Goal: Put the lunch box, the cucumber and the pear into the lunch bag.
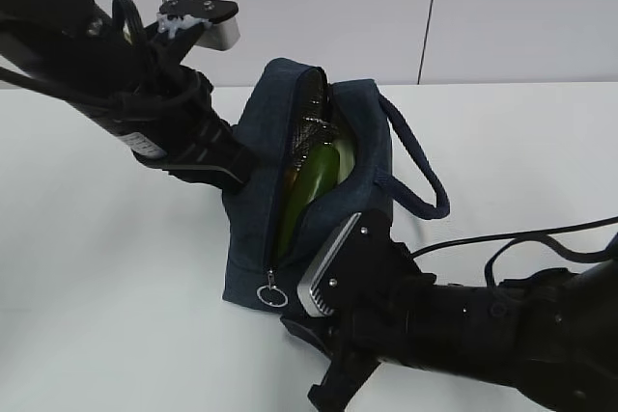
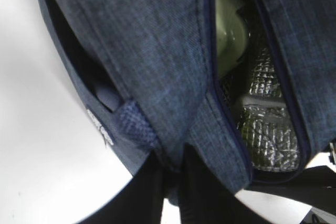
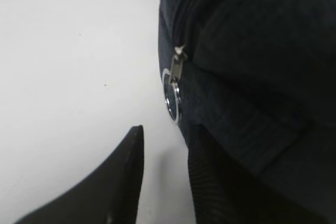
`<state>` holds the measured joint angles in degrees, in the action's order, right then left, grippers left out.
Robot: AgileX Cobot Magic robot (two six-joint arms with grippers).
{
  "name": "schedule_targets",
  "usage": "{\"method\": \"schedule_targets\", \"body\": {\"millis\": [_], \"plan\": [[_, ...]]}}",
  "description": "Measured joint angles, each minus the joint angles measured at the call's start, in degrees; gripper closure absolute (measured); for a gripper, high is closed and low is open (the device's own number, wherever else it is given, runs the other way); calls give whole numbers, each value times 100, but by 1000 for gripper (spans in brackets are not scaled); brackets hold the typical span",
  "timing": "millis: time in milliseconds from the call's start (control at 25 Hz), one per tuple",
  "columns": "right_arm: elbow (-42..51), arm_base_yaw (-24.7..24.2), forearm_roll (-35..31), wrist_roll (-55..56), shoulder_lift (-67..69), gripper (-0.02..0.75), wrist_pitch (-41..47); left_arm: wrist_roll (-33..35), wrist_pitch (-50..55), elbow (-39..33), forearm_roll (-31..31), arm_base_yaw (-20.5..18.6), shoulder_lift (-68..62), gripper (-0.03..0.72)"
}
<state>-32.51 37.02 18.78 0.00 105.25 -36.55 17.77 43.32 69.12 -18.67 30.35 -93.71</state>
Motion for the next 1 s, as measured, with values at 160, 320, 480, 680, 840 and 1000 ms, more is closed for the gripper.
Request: {"method": "schedule_targets", "body": {"millis": [160, 320, 480, 680, 840, 1000], "plan": [[-171, 0, 179, -31, 0, 496, 248, 0, 0, 0, -2, 0, 0, 684], [-303, 0, 227, -41, 0, 496, 474, 0, 0, 0, -7, 0, 0, 684], [-335, 0, 271, -54, 0, 496, 574, 0, 0, 0, -7, 0, 0, 684], [-343, 0, 412, -54, 95, 496, 586, 0, 0, 0, -7, 0, 0, 685], [-405, 0, 438, -63, 259, 496, 586, 0, 0, 0, -8, 0, 0, 685], [-462, 0, 446, -67, 391, 496, 526, 0, 0, 0, -13, 0, 0, 685]]}}
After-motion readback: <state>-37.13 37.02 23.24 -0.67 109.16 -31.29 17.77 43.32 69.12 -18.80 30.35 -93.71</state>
